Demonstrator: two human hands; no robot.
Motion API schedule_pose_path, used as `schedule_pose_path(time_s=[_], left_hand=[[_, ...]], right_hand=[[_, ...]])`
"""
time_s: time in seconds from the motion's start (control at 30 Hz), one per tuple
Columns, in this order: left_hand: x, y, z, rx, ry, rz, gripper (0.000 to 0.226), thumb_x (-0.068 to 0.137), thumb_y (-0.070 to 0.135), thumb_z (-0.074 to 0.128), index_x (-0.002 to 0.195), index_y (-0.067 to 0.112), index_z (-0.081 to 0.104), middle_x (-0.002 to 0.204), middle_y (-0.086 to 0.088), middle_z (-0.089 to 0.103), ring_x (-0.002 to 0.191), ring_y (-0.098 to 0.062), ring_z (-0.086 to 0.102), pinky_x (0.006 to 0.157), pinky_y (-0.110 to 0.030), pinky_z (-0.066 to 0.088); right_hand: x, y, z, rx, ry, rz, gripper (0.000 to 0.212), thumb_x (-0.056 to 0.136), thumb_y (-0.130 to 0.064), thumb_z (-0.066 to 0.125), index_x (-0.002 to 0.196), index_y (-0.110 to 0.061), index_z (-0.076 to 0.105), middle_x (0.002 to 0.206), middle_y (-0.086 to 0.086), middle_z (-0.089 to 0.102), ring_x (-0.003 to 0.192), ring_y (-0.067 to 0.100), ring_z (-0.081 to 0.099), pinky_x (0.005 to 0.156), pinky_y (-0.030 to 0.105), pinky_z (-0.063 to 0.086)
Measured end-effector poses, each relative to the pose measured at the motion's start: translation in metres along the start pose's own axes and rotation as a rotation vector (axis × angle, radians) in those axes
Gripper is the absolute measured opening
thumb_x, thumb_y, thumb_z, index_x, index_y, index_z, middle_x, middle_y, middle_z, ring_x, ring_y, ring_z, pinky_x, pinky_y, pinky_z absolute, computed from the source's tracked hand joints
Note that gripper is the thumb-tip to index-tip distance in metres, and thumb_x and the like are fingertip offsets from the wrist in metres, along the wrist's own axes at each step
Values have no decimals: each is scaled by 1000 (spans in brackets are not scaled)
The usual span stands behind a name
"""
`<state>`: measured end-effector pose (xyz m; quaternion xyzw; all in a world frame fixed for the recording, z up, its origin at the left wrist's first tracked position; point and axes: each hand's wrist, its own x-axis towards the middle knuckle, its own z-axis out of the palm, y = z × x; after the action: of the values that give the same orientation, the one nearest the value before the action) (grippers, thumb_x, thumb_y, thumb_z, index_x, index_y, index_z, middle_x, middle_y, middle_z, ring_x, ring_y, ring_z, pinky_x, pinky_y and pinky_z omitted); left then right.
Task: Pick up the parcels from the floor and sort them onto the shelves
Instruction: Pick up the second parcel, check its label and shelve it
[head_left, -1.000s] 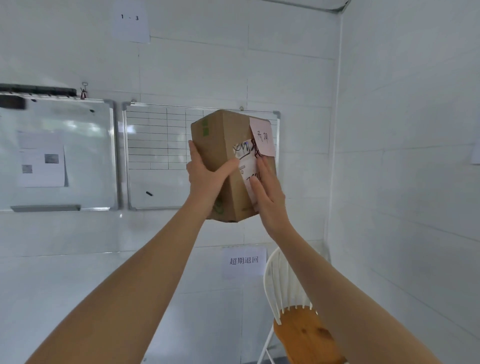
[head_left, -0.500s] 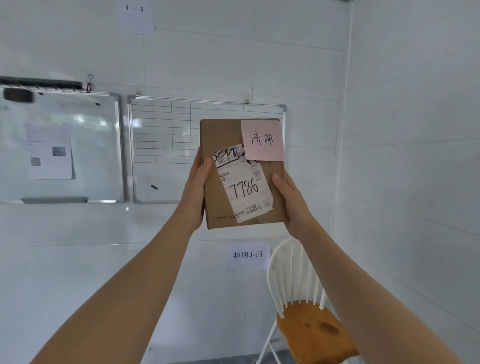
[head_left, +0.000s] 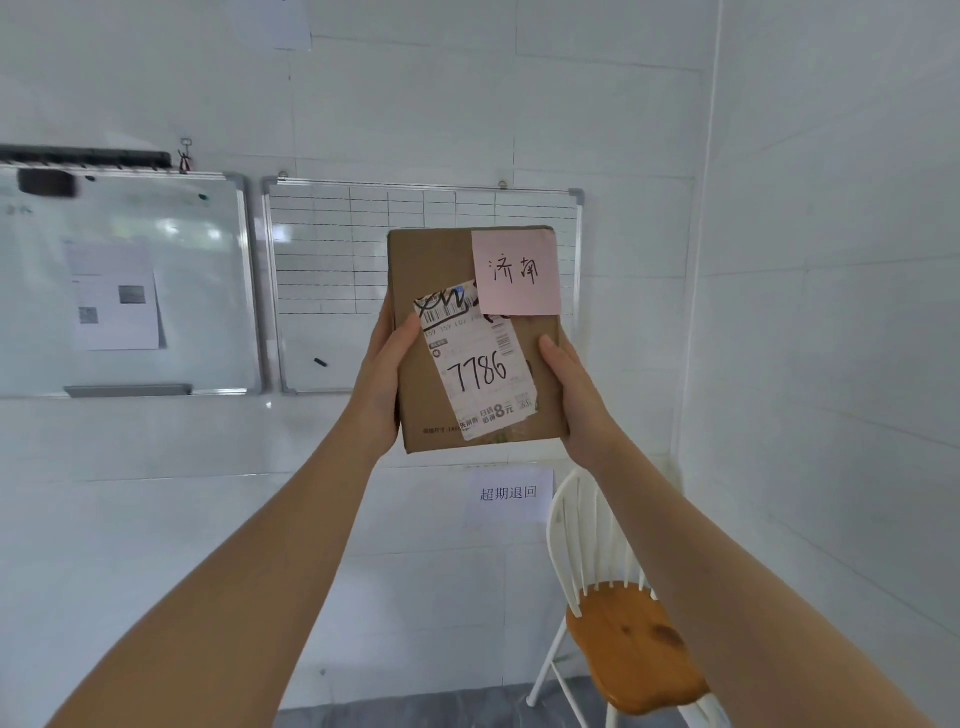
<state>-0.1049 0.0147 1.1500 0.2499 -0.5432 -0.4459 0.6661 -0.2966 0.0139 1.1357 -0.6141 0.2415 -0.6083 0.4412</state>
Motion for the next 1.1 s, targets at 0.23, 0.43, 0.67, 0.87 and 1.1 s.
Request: schedule_pose_path(time_s=[0.23,0.43,0.67,0.87,1.1], left_hand=[[-40,37,-38,136,118,83,51,91,40,50,141,33,40,113,7,69,106,-17,66,83,-35,56],[-106,91,-67,321,305,184,46,94,39,45,139,32,41,106,12,71,96,-10,69,76,-29,57],[-238,162,-93,460,657,309,50,89,37,52,138,27,45,103,9,74,96,-12,70,76,-31,57],[-371,234,-88,608,951,386,57,85,39,55,139,27,43,116,6,70,106,-14,67,84,-34,55],[-535,326,-38,788,1270,503,62,80,42,58,138,28,42,117,5,69,107,-17,66,87,-38,54]], right_hand=[[4,4,49,56,-153,11,44,98,-34,43,141,-28,40,108,-6,71,91,11,71,73,28,59],[-10,6,120,250,-348,32,48,96,-35,46,142,-29,39,116,-3,69,99,15,70,83,35,59],[-73,-5,228,492,-684,101,60,86,-36,54,143,-27,39,130,6,64,109,22,67,85,37,57],[-164,-44,327,668,-970,176,60,87,-34,55,144,-27,37,120,3,68,96,16,71,73,31,57],[-304,-127,428,905,-1261,245,64,82,-32,58,143,-23,40,136,7,59,116,23,63,89,36,53]])
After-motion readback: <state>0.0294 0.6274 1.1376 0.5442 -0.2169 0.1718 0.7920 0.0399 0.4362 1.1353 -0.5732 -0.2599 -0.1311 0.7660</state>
